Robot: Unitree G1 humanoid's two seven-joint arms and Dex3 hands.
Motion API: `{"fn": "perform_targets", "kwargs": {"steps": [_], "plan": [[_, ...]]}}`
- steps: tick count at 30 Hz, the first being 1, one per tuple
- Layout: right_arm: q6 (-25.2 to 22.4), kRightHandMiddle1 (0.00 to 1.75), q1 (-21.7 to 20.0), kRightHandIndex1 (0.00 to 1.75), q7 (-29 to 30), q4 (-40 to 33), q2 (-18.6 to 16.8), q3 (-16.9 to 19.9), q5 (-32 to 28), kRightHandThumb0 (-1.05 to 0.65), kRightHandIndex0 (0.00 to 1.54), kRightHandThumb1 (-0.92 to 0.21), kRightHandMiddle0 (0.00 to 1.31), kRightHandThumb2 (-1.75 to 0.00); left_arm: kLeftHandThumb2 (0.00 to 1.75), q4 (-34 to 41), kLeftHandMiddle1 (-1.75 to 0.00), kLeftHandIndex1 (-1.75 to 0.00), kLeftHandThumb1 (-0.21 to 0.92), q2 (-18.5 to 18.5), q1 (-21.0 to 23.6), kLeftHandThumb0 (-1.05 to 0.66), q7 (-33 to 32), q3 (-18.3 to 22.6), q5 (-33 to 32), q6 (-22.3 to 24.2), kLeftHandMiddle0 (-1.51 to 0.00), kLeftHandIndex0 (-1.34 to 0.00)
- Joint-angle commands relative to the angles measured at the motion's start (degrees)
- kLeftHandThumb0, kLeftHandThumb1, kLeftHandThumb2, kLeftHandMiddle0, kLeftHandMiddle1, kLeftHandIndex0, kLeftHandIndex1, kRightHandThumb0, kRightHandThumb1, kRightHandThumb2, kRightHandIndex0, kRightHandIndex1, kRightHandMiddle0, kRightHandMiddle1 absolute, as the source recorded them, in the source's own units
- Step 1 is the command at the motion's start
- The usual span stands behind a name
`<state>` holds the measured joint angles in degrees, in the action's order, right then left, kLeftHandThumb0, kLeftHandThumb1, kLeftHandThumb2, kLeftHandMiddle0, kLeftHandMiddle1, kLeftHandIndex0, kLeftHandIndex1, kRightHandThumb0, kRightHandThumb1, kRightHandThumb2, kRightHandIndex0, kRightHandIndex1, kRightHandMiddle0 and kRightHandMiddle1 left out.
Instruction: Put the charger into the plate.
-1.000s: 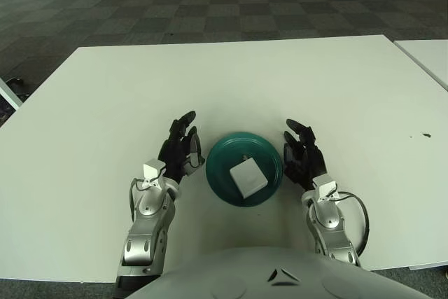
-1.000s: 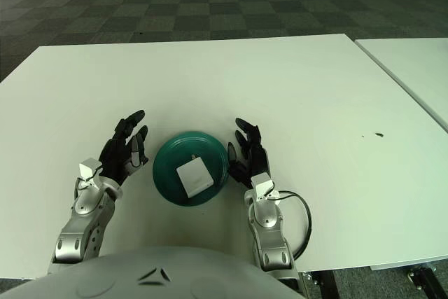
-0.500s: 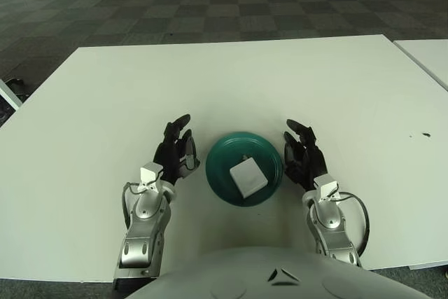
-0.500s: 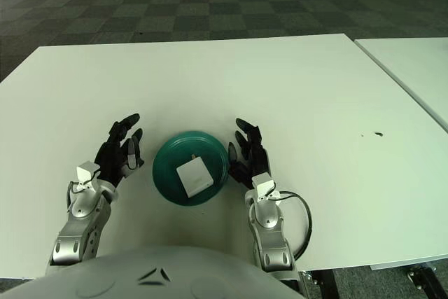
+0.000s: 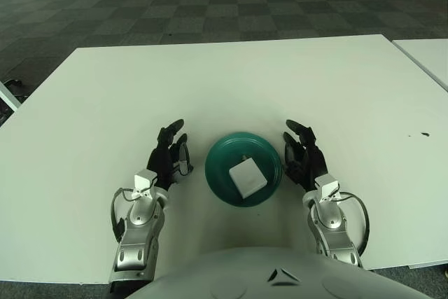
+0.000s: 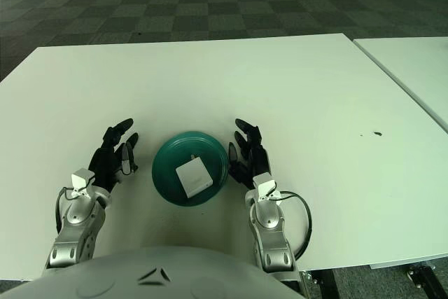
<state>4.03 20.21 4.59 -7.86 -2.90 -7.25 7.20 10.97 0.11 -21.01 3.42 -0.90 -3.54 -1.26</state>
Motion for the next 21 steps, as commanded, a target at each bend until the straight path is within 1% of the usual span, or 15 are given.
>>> {"fn": "perform_targets", "kwargs": {"steps": [1,9,16,21], "plan": [[-2.7,0.71,1.7,0.0,-0.2,1.7,0.5,1.0,-0.7,-0.65,0.41,-0.92,0.0,-0.73,1.07,-1.5,-0.01,-0.77,0.92,-0.5,-2.2,-0.91,-0.3,-0.7,0.2,0.4,-0.38,0.0],[-2.3,0.74,1.4,0.0,0.0,2.8,0.9,1.7,0.0,-0.67,0.42,-0.92,0.0,-0.72,1.03,-3.1,0.0,-0.75,0.92,-2.8,-4.0,-0.9,-0.5,-1.7,-0.9,-1.2,-0.36,0.0],[-0.3,0.75,1.3,0.01,0.2,4.1,1.4,1.9,0.5,-0.65,0.44,-0.92,0.0,-0.72,0.99,-7.2,0.0,-0.77,0.92,-4.9,-4.1,-0.9,-0.8,-1.7,-1.8,-5.2,-0.36,-0.01],[0.0,0.75,1.2,0.01,-0.5,4.5,2.0,2.1,0.0,-0.63,0.44,-0.92,0.0,-0.73,0.98,-9.1,0.0,-0.78,0.92,-6.3,-4.5,-0.89,-2.2,-1.8,-1.4,-7.3,-0.36,0.0]]}}
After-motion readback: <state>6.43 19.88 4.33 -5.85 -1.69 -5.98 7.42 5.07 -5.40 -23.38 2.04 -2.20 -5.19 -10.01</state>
